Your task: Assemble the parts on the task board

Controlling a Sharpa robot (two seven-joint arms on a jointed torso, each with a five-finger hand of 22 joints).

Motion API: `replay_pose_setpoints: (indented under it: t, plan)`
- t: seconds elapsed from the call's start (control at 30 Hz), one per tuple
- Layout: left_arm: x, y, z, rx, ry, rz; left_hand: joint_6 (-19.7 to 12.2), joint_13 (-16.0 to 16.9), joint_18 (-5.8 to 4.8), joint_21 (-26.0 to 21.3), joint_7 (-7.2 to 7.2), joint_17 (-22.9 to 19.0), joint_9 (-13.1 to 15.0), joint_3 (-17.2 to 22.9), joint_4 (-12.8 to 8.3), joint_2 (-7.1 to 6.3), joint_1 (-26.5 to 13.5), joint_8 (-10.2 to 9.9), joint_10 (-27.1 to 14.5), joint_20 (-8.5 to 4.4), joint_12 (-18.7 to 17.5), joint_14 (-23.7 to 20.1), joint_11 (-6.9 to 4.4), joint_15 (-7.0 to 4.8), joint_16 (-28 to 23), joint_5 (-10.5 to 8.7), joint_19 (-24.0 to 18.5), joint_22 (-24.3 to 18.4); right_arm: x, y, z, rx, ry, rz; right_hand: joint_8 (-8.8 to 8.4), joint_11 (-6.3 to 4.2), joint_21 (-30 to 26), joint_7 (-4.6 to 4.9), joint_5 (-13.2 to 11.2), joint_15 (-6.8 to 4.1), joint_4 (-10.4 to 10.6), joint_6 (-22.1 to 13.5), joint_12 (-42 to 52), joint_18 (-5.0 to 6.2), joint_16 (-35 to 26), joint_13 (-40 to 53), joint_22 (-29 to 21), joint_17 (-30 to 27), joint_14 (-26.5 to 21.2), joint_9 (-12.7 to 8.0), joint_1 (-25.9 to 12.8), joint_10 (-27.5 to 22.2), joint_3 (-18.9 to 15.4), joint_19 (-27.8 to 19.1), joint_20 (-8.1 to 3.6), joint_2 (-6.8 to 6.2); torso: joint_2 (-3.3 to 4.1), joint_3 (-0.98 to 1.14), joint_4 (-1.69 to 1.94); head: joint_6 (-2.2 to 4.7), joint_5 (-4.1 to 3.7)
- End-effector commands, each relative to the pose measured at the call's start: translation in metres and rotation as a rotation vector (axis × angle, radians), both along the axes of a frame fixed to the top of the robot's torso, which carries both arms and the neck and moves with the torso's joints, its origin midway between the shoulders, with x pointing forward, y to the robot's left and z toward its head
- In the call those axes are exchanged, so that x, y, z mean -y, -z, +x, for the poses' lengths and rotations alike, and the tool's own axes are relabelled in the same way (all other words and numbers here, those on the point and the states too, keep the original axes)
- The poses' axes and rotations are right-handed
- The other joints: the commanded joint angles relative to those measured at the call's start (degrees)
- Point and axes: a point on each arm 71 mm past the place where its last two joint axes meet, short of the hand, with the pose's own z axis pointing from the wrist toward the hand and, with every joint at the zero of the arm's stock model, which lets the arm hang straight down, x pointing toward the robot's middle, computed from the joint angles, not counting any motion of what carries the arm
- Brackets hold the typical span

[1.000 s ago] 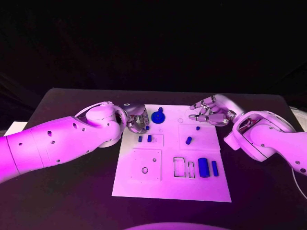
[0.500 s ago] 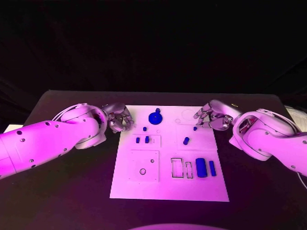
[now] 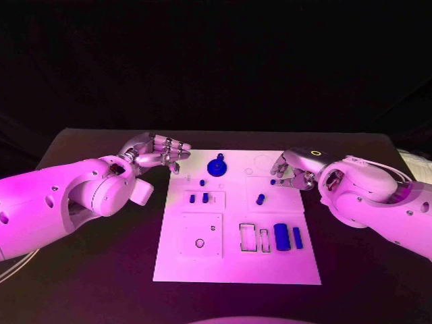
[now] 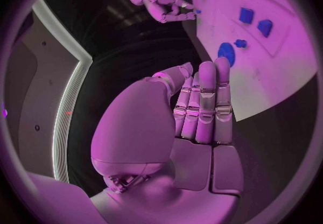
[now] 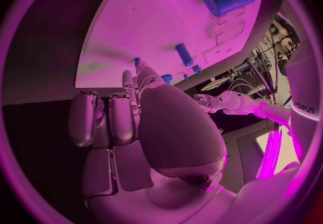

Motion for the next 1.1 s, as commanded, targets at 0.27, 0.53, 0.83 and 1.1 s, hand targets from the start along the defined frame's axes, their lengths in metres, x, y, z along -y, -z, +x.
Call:
replay_pose_setpoints:
  t: [0.27,0.53,0.83,1.1]
  plan:
    - [-0.004,-0.005,-0.007,-0.052,-0.094,-0.271,0.7,0.1,0.69,-0.5,-0.20,-0.3,0.1,-0.8,-0.1,0.53,-0.3,0.5,0.6,-0.29,0.8,0.3,-0.19,-0.12,0.3,0.25,-0.2,-0.2,-0.009,0.012,0.002,-0.026,-0.018,-0.100,-0.22,-0.31,-0.3,-0.36,-0.8,-0.63,-0.1,0.9,-0.4,0.88,0.1,-1.9,0.0,0.2,2.1,0.0,0.1,1.5,2.6,0.1,-0.63,-0.44,0.06,0.02,-0.10,0.01,0.02]
    - [-0.002,-0.006,-0.009,-0.056,-0.085,-0.280,0.9,0.1,0.70,-0.5,-0.29,-0.4,0.1,-1.0,-0.2,0.67,-0.3,0.7,0.6,-0.33,1.0,0.3,-0.27,-0.18,0.4,0.32,-0.2,-0.2,-0.015,0.016,0.002,-0.048,-0.036,-0.107,0.01,-0.52,-0.2,-0.45,-2.5,-0.54,-0.7,2.1,-0.3,0.81,0.3,-3.5,0.4,0.5,2.2,0.2,0.4,3.1,6.0,0.3,-0.60,0.25,0.05,0.02,-0.06,-0.20,0.03]
    - [-0.004,-0.005,-0.010,-0.059,-0.087,-0.278,1.0,0.1,0.70,-0.6,-0.33,-0.4,0.1,-1.0,-0.4,0.74,-0.2,0.7,0.6,-0.37,1.1,0.3,-0.31,-0.22,0.4,0.35,-0.2,-0.2,-0.020,0.017,0.001,-0.048,-0.053,-0.099,0.82,-1.12,1.0,-0.78,-3.1,-0.77,-2.5,4.6,0.1,0.43,0.6,-4.4,2.1,0.6,2.4,0.9,0.1,6.3,9.7,1.5,-0.76,0.49,-0.01,0.04,-0.06,-0.29,0.05]
    - [-0.005,-0.005,-0.009,-0.060,-0.092,-0.276,1.0,0.1,0.71,-0.6,-0.35,-0.5,0.1,-1.1,-0.5,0.77,-0.1,0.8,0.6,-0.39,1.2,0.3,-0.33,-0.24,0.4,0.36,-0.2,-0.2,-0.021,0.011,0.000,0.021,-0.040,-0.052,0.65,-0.95,1.9,-0.45,-4.5,-0.41,-4.9,5.3,-0.5,0.12,0.9,-5.1,3.5,0.7,2.5,1.5,-0.7,8.2,14.6,2.4,-0.55,0.25,-0.06,0.05,-0.06,-0.17,-0.07]
